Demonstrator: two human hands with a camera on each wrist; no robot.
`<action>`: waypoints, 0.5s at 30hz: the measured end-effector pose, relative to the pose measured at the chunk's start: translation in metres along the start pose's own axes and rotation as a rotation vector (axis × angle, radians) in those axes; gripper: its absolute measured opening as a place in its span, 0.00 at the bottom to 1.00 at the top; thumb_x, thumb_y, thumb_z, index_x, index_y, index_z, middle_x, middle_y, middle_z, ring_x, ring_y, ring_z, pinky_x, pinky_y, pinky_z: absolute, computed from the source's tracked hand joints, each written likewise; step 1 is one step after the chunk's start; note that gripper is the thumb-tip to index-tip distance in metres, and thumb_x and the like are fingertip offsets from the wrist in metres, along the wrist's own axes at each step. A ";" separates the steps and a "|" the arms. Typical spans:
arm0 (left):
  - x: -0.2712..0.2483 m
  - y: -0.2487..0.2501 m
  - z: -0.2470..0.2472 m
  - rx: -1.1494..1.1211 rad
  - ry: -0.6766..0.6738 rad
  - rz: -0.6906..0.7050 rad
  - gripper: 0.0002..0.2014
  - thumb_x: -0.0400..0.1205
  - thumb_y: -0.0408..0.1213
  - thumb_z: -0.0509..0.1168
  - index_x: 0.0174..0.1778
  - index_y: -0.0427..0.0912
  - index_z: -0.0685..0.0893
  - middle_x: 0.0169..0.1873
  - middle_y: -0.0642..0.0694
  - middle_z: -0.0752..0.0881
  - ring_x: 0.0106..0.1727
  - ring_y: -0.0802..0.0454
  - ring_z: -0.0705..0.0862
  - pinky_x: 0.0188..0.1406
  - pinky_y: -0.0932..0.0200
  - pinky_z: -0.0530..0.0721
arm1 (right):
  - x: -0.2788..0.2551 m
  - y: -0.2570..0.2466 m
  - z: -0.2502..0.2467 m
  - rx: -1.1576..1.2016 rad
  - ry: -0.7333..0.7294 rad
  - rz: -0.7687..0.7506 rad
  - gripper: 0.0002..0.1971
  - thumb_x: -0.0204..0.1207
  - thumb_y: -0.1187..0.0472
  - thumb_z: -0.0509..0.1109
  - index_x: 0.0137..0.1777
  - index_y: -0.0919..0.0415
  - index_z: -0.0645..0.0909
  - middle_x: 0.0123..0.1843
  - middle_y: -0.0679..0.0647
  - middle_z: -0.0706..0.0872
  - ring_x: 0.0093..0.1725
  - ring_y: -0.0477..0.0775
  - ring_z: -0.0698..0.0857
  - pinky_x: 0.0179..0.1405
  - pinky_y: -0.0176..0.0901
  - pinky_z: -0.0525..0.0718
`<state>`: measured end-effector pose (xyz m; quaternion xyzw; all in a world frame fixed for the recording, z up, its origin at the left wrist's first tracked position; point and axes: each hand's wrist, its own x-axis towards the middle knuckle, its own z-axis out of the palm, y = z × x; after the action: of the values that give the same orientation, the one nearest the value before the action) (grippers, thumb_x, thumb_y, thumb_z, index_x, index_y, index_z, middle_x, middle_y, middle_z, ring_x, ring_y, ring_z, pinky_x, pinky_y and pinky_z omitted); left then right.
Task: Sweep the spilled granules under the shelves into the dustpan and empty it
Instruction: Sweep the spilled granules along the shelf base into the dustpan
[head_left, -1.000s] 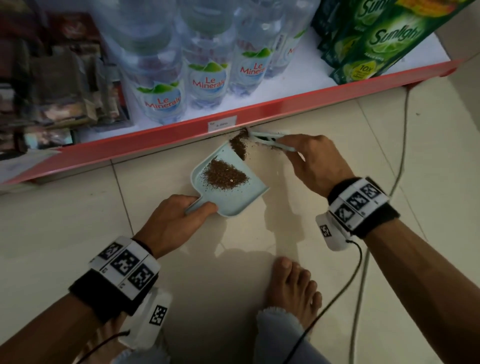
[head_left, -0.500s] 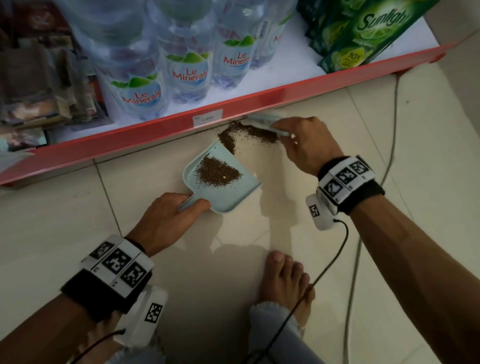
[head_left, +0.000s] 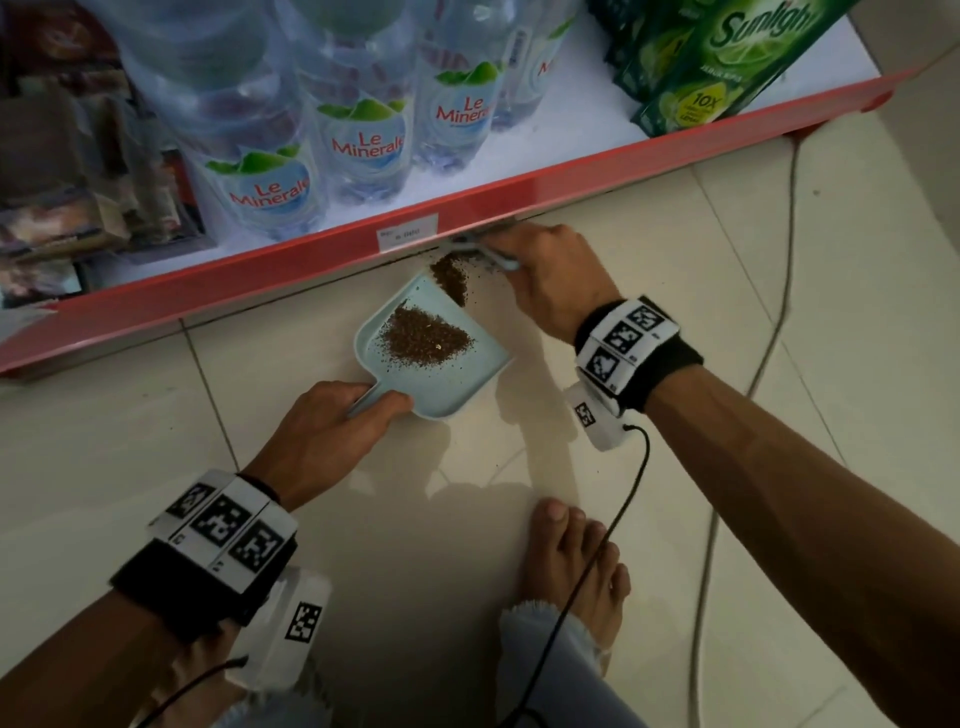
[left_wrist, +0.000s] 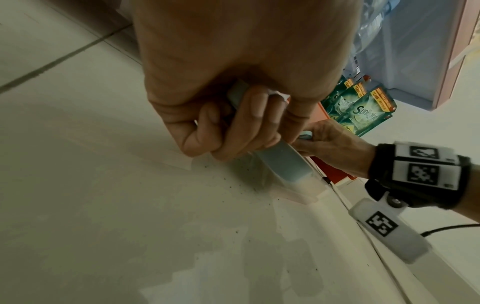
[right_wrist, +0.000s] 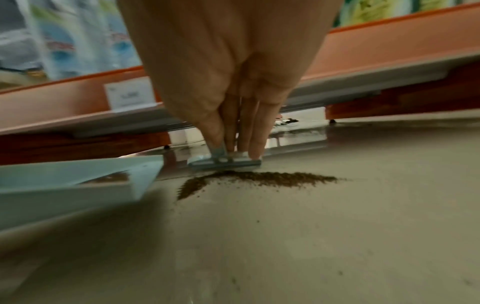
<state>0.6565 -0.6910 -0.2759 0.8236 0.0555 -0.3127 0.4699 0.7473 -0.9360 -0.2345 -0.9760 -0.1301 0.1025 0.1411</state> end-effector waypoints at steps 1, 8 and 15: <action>-0.001 -0.001 -0.001 -0.004 -0.001 0.000 0.20 0.79 0.55 0.67 0.27 0.46 0.76 0.19 0.54 0.72 0.21 0.57 0.69 0.31 0.55 0.70 | -0.004 -0.003 -0.002 0.013 -0.039 -0.069 0.19 0.84 0.69 0.60 0.70 0.56 0.83 0.66 0.55 0.87 0.54 0.59 0.89 0.58 0.49 0.86; -0.004 -0.008 -0.001 -0.042 0.006 -0.018 0.20 0.79 0.55 0.68 0.27 0.46 0.76 0.19 0.55 0.73 0.21 0.57 0.70 0.31 0.56 0.70 | -0.026 0.021 -0.035 0.054 0.163 -0.074 0.18 0.80 0.65 0.64 0.67 0.51 0.85 0.62 0.55 0.90 0.55 0.64 0.89 0.53 0.59 0.86; -0.005 -0.010 0.000 -0.043 -0.012 -0.016 0.20 0.78 0.56 0.68 0.27 0.46 0.75 0.19 0.54 0.72 0.21 0.57 0.70 0.31 0.56 0.69 | -0.002 0.019 -0.012 -0.004 0.191 0.101 0.17 0.79 0.69 0.61 0.61 0.56 0.87 0.54 0.63 0.91 0.49 0.68 0.88 0.46 0.50 0.84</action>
<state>0.6490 -0.6847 -0.2805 0.8109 0.0660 -0.3200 0.4855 0.7523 -0.9572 -0.2283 -0.9870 -0.0668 0.0158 0.1456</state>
